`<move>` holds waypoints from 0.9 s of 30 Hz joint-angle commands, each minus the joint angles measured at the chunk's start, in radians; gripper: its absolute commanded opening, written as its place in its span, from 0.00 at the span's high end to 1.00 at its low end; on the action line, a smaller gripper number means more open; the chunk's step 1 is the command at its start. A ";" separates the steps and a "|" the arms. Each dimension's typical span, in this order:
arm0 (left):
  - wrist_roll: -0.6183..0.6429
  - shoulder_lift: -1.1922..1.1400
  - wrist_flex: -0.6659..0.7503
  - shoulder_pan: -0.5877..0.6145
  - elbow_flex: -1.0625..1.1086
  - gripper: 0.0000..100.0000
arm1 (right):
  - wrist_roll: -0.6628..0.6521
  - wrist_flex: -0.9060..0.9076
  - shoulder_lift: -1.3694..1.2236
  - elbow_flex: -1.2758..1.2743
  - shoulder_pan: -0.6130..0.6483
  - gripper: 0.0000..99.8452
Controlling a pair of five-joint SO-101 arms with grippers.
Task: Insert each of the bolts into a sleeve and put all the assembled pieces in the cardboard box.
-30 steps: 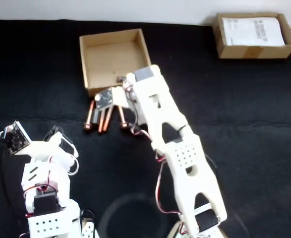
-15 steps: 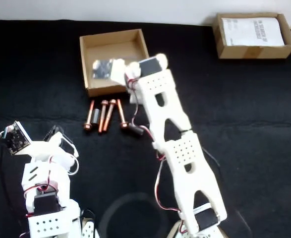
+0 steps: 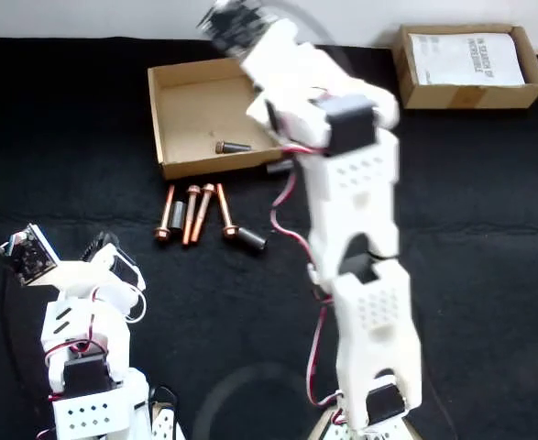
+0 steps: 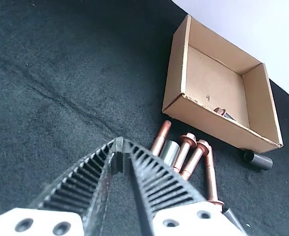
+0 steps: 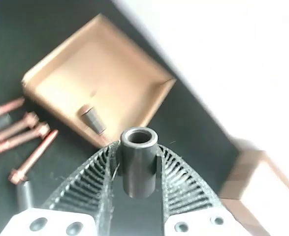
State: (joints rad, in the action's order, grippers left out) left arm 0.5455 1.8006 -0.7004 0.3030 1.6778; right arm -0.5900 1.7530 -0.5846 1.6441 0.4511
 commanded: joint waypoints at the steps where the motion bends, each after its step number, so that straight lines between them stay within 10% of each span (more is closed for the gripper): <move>1: 0.000 0.013 -0.041 -0.018 0.018 0.86 | 0.041 0.010 0.226 0.120 -0.050 0.99; 27: -0.287 -0.044 -0.356 -0.334 -0.297 0.82 | 0.184 0.007 1.632 -1.268 -0.572 0.99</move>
State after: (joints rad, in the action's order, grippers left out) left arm 0.2923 1.7975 -1.0518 0.0054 1.4722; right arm -0.4304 1.7561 0.9805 0.4473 -0.0829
